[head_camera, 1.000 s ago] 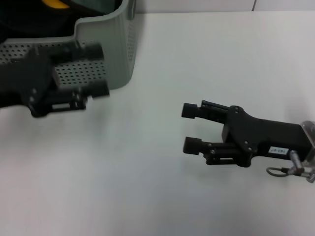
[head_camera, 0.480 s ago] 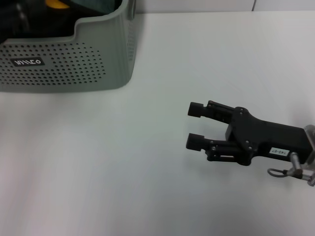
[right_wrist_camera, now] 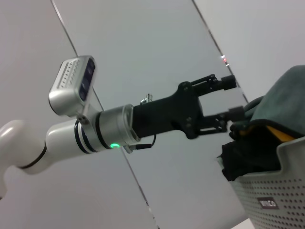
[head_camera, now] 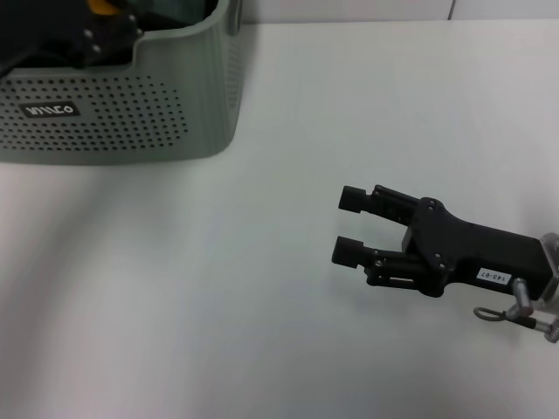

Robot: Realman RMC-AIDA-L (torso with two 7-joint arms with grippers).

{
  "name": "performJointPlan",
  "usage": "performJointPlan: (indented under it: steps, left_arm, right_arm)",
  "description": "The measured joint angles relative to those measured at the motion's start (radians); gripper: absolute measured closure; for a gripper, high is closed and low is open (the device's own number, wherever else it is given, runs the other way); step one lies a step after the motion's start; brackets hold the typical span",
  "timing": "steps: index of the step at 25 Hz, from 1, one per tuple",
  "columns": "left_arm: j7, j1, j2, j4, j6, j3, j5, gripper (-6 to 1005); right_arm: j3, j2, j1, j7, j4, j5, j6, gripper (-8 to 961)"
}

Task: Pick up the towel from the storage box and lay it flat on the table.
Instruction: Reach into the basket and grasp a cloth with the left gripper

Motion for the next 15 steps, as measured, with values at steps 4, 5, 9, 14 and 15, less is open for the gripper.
performJointPlan:
  steps: [4, 5, 9, 14, 15]
  left_arm:
    - [-0.078, 0.01, -0.001, -0.013, -0.194, 0.156, 0.274, 244]
    - [-0.111, 0.008, -0.001, -0.018, -0.217, 0.168, 0.33, 244]
    - [-0.166, -0.003, 0.0, -0.037, -0.244, 0.165, 0.407, 244]
    - [-0.169, -0.008, -0.002, -0.081, -0.269, 0.132, 0.43, 243]
    - [-0.169, -0.009, -0.002, -0.094, -0.282, 0.127, 0.44, 243]
  right_arm:
    - [0.007, 0.005, -0.012, -0.002, 0.003, 0.0, 0.001, 84]
    - [0.007, 0.005, -0.011, -0.002, 0.003, 0.0, 0.002, 84]
    - [0.015, 0.006, -0.011, -0.003, 0.001, 0.0, 0.004, 84]
    - [0.02, 0.007, -0.007, -0.003, 0.004, 0.0, 0.009, 84]
    - [0.02, 0.007, -0.005, -0.003, 0.004, 0.0, 0.009, 84]
